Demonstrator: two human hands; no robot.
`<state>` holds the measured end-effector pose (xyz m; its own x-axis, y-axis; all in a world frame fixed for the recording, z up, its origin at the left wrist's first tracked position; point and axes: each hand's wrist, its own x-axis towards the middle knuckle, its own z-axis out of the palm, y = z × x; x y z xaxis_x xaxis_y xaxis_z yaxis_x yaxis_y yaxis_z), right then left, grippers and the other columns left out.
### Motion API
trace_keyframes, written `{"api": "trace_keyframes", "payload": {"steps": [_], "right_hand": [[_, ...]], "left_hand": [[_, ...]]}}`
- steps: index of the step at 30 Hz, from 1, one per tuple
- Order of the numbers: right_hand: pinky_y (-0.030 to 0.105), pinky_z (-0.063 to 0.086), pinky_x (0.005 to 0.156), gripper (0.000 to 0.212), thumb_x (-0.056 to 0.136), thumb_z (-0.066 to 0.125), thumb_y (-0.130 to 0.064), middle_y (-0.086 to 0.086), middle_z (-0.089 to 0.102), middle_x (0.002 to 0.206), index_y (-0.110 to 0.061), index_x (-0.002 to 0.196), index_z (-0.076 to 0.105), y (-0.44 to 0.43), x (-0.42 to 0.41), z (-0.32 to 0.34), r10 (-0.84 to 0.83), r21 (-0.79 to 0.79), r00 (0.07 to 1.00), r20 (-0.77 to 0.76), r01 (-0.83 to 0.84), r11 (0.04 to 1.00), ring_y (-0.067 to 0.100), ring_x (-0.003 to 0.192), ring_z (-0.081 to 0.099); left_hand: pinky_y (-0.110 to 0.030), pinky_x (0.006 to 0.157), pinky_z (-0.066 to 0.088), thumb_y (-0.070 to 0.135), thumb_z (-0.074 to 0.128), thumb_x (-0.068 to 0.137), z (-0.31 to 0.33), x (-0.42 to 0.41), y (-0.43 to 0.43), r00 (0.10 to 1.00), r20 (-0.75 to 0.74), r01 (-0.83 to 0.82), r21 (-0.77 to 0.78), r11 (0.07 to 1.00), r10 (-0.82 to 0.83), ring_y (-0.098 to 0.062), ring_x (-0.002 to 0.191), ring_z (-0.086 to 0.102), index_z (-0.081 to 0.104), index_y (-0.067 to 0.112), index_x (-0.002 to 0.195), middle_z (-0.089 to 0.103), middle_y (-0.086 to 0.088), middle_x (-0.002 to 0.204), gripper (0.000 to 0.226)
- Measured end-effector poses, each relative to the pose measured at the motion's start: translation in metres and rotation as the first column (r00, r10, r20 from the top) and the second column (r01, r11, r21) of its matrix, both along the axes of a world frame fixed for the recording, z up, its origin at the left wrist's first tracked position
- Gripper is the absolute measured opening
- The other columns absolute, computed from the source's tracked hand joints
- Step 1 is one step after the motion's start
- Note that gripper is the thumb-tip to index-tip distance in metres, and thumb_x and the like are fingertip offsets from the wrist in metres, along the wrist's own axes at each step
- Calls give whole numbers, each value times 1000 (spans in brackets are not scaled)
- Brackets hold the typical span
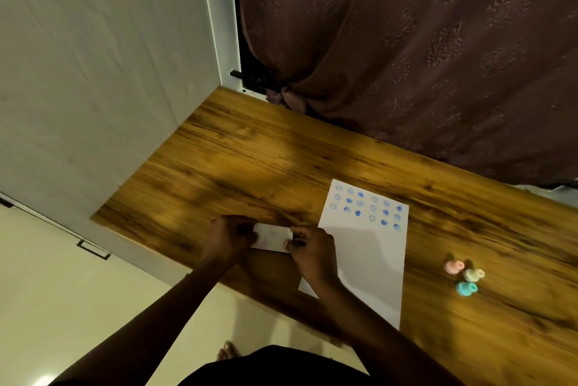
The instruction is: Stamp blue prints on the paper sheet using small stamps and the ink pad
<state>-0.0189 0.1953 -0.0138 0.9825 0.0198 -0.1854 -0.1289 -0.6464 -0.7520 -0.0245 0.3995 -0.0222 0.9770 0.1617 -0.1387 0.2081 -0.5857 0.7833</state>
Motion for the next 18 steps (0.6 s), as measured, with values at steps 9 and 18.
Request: {"api": "trace_keyframes", "payload": {"steps": [9, 18], "right_hand": [[34, 57, 98, 35, 87, 79, -25, 0, 76, 119, -19, 121, 73, 4, -3, 0, 7, -18, 1000, 26, -6, 1000, 17, 107, 73], [27, 53, 98, 31, 90, 75, -29, 0, 75, 120, -19, 119, 73, -2, 5, 9, 14, 27, 1000, -9, -13, 1000, 18, 111, 70]], "left_hand": [[-28, 89, 51, 16, 79, 87, -2, -1, -1, 999, -12, 39, 27, 999, -39, -23, 104, 74, 77, 10, 114, 79, -10, 113, 27], [-41, 92, 61, 13, 78, 87, 5, 8, -4, 999, -25, 38, 2, 999, -38, -22, 106, 72, 71, 11, 124, 75, -7, 121, 38]]}}
